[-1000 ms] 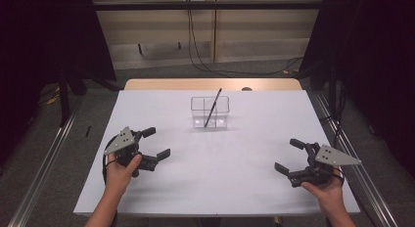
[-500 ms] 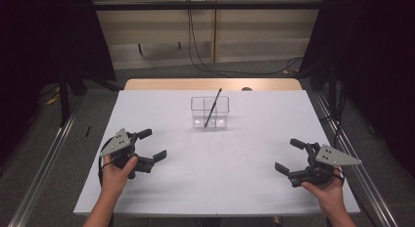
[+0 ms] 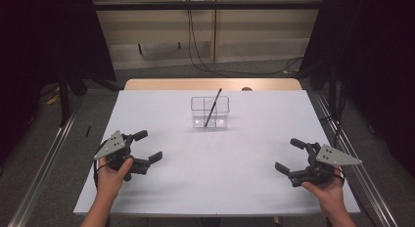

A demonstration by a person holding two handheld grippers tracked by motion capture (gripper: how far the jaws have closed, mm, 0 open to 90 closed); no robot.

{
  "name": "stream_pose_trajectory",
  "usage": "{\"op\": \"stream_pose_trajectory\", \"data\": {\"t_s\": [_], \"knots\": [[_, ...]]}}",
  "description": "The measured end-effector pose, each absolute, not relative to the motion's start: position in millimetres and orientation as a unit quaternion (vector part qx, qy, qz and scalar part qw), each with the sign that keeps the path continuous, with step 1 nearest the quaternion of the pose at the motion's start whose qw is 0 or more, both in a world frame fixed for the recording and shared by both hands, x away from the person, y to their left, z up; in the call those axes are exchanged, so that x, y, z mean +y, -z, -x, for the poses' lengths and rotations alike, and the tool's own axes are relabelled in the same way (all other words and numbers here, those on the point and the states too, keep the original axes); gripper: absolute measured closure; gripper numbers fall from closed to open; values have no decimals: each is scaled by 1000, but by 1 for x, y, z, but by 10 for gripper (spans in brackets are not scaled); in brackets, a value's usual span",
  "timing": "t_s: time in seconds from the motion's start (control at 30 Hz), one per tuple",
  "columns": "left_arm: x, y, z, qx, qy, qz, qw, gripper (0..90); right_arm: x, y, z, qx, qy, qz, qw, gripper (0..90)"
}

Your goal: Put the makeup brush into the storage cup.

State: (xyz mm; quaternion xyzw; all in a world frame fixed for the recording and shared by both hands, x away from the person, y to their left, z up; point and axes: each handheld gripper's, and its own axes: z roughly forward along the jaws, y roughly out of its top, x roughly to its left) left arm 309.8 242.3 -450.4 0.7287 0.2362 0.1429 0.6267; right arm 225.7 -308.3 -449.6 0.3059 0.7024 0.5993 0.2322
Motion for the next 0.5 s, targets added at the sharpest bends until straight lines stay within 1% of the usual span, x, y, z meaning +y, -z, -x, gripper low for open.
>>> {"op": "stream_pose_trajectory", "data": {"t_s": [0.5], "knots": [[254,451,-305,244,-148,-729,622,10,-309,449,-226,701,-600,-308,234,0]]}}
